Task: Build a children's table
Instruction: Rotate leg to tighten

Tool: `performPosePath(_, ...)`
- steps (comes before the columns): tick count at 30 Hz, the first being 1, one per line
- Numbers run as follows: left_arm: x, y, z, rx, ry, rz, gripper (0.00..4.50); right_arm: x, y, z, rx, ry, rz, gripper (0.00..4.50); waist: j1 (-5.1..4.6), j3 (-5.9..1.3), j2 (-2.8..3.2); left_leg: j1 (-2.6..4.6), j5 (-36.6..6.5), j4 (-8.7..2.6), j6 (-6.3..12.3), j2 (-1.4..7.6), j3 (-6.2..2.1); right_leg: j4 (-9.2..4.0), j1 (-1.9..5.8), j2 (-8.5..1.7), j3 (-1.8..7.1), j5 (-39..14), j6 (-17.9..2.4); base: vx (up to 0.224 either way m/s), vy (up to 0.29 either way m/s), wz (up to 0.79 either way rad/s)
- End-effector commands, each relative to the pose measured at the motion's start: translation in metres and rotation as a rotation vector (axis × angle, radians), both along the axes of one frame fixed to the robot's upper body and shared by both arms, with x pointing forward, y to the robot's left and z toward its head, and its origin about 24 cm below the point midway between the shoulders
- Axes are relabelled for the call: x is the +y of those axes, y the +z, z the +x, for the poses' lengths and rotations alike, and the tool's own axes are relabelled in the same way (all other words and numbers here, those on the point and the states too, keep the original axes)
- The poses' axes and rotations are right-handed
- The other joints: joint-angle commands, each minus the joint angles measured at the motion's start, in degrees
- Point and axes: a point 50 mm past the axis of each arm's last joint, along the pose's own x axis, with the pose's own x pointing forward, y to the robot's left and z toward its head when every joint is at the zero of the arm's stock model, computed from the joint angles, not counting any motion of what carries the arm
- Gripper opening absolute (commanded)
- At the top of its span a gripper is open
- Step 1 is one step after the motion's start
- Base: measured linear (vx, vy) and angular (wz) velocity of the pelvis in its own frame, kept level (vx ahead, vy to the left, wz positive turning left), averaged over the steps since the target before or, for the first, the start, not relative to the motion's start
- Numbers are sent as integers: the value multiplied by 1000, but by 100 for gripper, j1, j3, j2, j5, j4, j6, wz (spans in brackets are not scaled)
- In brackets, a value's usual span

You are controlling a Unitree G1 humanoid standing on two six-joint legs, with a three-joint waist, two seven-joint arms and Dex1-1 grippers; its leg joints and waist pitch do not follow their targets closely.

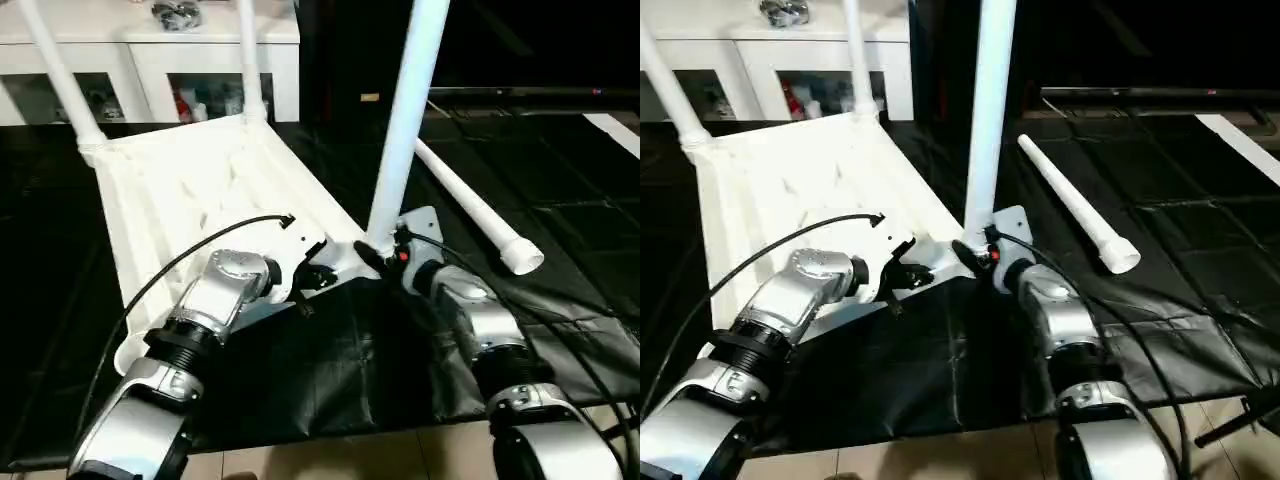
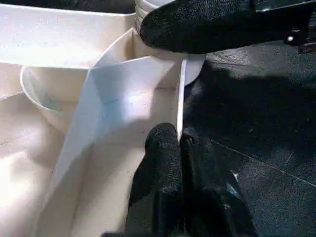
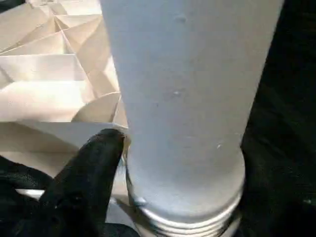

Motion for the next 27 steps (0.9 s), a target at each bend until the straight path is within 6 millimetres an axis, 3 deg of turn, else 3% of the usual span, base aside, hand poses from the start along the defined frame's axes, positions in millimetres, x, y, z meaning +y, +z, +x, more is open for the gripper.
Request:
performPosePath(1,-11,24,8,-126,-2,-35,0,50,-6,-18,8,243,32,389,25,-392,12,25,-1044,-391,308,342,-148,-483,345,-562,381,-1947,-845,0,0,0)
performPosePath(5,3,21,5,-124,-30,-16,0,32,-7,-18,-27,246,2,430,26,-394,7,24,-1144,-403,276,353,-165,-506,343,-576,387,-2197,-699,0,0,0)
performPosePath(8,13,18,3,-125,-59,-1,0,15,-5,-18,-49,255,9,446,21,-394,23,30,-1147,-401,296,361,-157,-490,332,-566,397,-2024,-773,0,0,0)
performPosePath(12,19,18,2,-126,-80,13,0,2,-3,-18,-41,270,9,446,28,-400,23,27,-1085,-401,303,373,-153,-442,341,-563,409,-1731,-913,0,0,0)
performPosePath(14,27,17,-3,-114,-166,28,0,-18,3,-19,-45,341,-6,446,41,-394,12,18,-1085,-393,359,360,-146,-455,356,-562,407,-1772,-897,0,0,0)
performPosePath(18,30,16,-10,-105,-273,47,0,-31,9,-19,-60,397,-30,446,58,-392,0,11,-1059,-390,395,370,-142,-450,352,-559,399,-1889,-841,0,0,0)
performPosePath(22,35,13,-17,-56,-381,66,0,-44,19,-21,-66,502,-57,446,114,-394,-2,21,-1007,-382,407,383,-132,-445,347,-552,394,-1917,-856,0,0,0)
performPosePath(27,43,13,-22,-25,-509,100,0,-49,29,-24,-48,634,-52,446,255,-388,-16,39,-1029,-386,412,402,-127,-443,323,-563,397,-2059,-826,0,0,0)
